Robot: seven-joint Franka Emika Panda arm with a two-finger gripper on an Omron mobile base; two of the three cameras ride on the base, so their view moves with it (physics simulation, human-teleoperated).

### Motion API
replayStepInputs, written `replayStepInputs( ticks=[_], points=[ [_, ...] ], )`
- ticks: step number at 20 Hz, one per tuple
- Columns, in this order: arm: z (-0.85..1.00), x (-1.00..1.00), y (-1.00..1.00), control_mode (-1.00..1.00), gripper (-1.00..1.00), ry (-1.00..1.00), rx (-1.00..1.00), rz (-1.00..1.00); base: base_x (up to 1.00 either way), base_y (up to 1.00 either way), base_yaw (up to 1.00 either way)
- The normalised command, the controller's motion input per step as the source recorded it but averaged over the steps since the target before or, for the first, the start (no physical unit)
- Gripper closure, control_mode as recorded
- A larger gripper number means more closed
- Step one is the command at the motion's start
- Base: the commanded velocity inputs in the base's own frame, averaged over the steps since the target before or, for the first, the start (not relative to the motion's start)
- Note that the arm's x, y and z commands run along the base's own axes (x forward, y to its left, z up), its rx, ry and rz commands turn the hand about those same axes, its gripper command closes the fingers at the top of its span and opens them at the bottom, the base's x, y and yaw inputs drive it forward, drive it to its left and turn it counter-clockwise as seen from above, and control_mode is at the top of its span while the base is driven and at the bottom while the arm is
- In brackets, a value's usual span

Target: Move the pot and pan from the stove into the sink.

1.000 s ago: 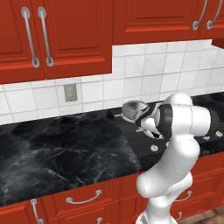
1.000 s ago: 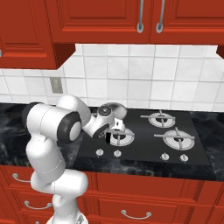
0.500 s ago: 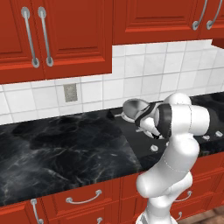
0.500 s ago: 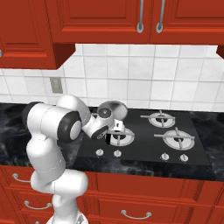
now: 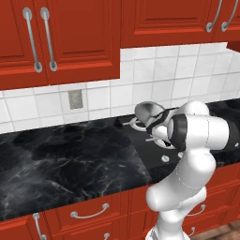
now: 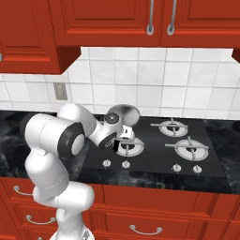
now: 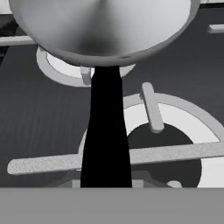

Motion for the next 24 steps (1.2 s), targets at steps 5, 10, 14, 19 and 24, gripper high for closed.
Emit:
replayStepInputs(
  ticks=[5,10,14,19,24],
  points=[
    [0.81,0.09,0.0,-1.0,1.0,0.07,0.04,-0.03,0.0,0.0,0.0],
    [0.85,-0.04,-0.1,-1.0,1.0,0.05,0.07,-0.01,0.0,0.0,0.0],
    [0.57,-0.42,-0.11,-1.0,1.0,0.01,0.04,0.0,0.0,0.0,0.0],
    [0.45,-0.79,-0.04,-1.0,1.0,0.0,0.01,0.06,0.0,0.0,0.0],
    [0.42,-0.87,0.0,-1.0,1.0,-0.02,0.0,0.12,0.0,0.0,0.0]
  ],
)
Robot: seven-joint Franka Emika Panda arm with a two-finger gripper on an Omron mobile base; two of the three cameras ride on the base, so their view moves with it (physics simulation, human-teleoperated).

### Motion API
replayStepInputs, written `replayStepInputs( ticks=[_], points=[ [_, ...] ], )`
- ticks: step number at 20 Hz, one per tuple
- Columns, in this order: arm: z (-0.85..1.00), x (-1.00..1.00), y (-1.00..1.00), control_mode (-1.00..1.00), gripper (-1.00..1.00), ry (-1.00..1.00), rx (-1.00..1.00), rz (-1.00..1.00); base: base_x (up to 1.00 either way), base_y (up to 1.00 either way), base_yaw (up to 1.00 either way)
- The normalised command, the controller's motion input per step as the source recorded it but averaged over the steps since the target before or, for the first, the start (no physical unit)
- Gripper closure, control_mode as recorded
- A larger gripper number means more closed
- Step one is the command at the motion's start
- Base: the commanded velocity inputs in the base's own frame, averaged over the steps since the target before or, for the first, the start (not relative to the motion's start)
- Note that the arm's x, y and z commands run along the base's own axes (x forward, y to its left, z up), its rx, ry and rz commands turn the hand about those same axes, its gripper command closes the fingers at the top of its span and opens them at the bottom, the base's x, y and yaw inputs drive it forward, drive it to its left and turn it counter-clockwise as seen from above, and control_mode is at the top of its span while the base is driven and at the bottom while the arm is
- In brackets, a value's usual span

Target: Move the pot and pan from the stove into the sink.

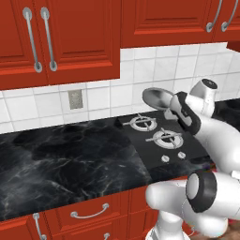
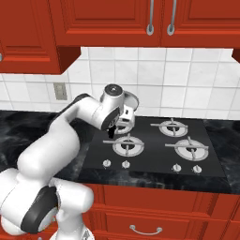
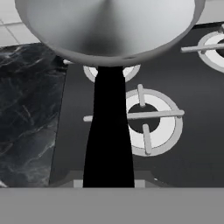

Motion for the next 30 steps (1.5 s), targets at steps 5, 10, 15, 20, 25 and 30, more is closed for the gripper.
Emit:
replayStepInputs(
  ticks=[5,10,15,20,25,30],
  points=[
    [0.38,-0.89,0.0,-1.0,1.0,-0.06,0.0,0.14,0.0,0.0,0.0],
    [0.31,-0.82,0.0,-1.0,1.0,-0.13,0.0,0.14,0.0,0.0,0.0],
    [0.26,-0.83,0.0,-1.0,1.0,-0.17,0.0,0.12,0.0,0.0,0.0],
    [0.12,-0.83,0.0,-1.0,1.0,-0.24,0.0,0.09,0.0,0.0,0.0],
    [0.07,-0.33,-0.05,-1.0,1.0,-0.14,0.04,0.02,0.0,0.0,0.0],
    [0.0,0.0,0.0,-1.0,1.0,0.0,0.0,0.0,0.0,0.0,0.0]
  ],
)
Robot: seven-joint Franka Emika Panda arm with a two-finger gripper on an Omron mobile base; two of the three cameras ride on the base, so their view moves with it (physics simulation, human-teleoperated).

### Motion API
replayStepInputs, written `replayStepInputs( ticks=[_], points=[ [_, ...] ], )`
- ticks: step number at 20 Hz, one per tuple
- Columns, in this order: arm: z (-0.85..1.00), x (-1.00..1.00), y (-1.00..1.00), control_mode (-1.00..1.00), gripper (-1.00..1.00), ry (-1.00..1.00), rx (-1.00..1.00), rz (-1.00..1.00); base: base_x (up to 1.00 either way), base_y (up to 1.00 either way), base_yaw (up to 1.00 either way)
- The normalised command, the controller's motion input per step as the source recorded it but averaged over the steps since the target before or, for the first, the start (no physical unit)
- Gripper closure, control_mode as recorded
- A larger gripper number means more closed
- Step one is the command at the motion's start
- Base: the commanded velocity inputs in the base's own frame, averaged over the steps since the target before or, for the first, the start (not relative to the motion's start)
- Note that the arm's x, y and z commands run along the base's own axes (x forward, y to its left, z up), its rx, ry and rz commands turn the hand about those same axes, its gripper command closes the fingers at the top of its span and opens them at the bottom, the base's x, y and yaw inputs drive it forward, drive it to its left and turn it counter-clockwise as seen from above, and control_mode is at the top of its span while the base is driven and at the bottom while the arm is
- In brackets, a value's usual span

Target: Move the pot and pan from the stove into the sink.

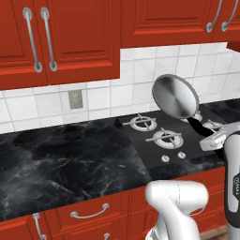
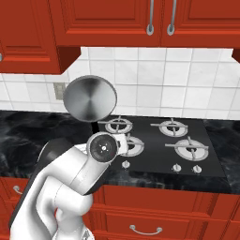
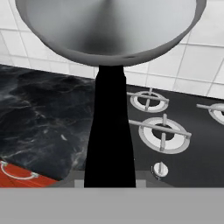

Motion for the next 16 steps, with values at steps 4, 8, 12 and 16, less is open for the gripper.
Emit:
replayStepInputs(
  ticks=[4,8,12,16],
  points=[
    [0.0,0.0,0.0,1.0,1.0,0.0,0.0,0.0,-0.12,0.0,0.0],
    [0.0,0.0,0.0,1.0,1.0,0.0,0.0,0.0,-0.63,-0.11,0.0],
    [0.0,0.0,0.0,1.0,1.0,0.0,0.0,0.0,-0.57,-0.29,-0.02],
    [0.0,0.0,0.0,1.0,1.0,0.0,0.0,0.0,-0.03,-0.31,-0.31]
  ],
)
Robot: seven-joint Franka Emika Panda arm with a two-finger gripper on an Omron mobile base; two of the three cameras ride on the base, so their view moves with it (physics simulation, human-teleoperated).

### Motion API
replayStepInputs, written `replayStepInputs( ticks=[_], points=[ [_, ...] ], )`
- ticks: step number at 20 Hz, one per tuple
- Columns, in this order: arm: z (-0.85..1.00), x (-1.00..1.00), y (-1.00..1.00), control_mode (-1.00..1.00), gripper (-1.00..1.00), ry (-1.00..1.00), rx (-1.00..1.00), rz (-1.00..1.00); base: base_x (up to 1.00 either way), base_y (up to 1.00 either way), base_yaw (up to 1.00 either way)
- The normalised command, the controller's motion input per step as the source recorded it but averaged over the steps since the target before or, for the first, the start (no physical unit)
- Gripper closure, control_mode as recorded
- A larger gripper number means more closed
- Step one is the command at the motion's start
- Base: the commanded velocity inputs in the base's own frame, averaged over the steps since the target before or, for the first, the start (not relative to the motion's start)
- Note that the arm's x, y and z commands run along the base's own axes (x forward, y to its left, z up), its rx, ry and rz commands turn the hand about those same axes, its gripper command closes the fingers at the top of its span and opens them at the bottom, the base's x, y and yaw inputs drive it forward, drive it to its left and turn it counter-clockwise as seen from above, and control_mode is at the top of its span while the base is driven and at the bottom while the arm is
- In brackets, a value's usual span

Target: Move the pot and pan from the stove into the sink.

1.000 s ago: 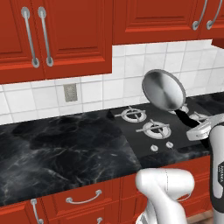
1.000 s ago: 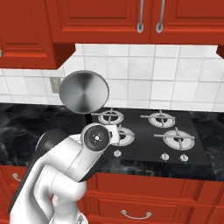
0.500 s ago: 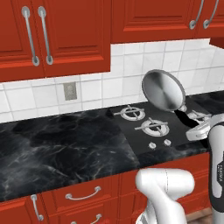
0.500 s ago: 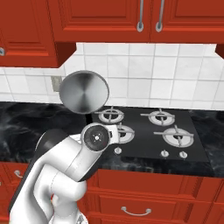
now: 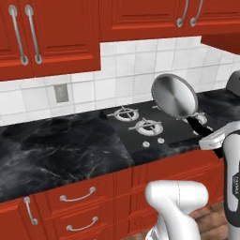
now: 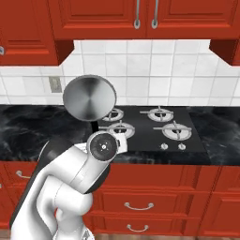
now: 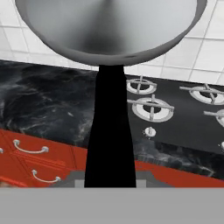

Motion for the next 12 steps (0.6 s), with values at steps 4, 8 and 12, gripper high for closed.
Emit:
replayStepInputs(
  ticks=[4,8,12],
  points=[
    [0.0,0.0,0.0,1.0,1.0,0.0,0.0,0.0,0.0,-0.17,-0.37],
    [0.0,0.0,0.0,1.0,1.0,0.0,0.0,0.0,0.08,-0.03,-0.45],
    [0.0,0.0,0.0,1.0,1.0,0.0,0.0,0.0,0.08,0.0,-0.47]
  ],
)
